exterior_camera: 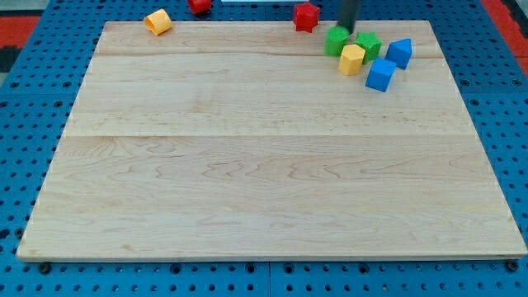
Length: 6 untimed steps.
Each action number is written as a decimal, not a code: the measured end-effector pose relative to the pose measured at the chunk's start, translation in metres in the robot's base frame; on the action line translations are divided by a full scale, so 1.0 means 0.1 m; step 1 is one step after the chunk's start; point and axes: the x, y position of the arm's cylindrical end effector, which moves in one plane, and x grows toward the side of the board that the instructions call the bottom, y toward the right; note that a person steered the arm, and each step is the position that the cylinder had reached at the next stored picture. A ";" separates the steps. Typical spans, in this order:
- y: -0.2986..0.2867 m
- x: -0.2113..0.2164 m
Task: Move the blue triangle above the yellow hexagon
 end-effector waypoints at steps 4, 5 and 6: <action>0.50 1.55; 1.71 0.83; 1.39 0.24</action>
